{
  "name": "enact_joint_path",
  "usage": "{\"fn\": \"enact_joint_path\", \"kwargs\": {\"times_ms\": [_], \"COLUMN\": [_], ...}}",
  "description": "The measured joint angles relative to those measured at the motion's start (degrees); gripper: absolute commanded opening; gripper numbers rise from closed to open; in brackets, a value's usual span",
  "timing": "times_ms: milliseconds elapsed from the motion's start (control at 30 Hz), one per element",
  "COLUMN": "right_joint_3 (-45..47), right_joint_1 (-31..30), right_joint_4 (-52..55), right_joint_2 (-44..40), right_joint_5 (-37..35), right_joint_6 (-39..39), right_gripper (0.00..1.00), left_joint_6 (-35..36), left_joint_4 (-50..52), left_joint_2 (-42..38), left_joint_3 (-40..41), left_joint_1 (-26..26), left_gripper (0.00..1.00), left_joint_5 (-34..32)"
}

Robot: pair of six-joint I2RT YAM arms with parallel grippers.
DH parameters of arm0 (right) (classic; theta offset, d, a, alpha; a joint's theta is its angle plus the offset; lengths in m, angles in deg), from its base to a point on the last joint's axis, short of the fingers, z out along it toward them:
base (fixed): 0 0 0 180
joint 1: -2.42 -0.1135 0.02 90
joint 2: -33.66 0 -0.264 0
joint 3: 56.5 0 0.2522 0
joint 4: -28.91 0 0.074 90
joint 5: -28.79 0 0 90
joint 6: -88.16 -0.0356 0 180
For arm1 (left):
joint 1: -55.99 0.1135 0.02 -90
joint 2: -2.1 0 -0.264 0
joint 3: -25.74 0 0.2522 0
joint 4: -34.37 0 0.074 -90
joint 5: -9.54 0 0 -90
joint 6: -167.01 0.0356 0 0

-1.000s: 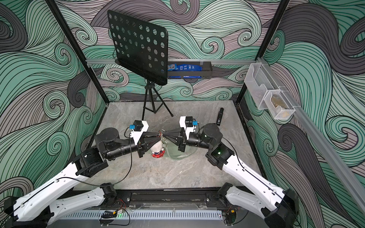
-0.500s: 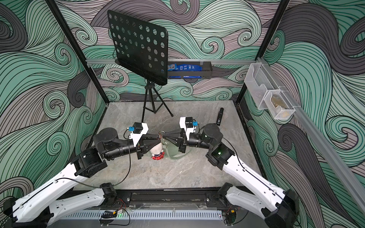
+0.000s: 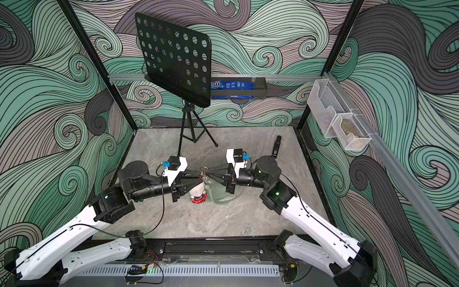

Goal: Remove the decoration from the bag
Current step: Remove the decoration item from the bag.

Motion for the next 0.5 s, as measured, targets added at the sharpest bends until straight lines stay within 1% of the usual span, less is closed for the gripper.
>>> {"fn": "enact_joint_path", "kwargs": {"times_ms": [67,100,333,500], "right_joint_3": [0.0,0.0,0.1,0.3], "right_joint_1": [0.3,0.3,0.5,0.5], "right_joint_4": [0.2,0.1,0.1,-0.7], "right_joint_2": [0.0,0.0,-0.5,-0.5], "right_joint_5": [-0.1,-0.1,0.5,0.8], "right_joint_6": [0.1,0.1,0.1,0.0], "right_gripper": [0.0,0.0,0.0,0.0], "left_joint_6": [0.0,-0.1,-0.1,-0.2], "left_joint_4": [0.0,-0.1,-0.9,-1.4], "left_joint_2": [0.0,0.0,0.1,0.6], "left_joint_3": [0.0,0.0,0.0,0.0], "left_joint_1": [0.0,0.0,0.0,0.0], "left_gripper": [0.46,0.47,0.48,0.45], "left_joint_5": [0.3,0.6,1.1,1.1]}}
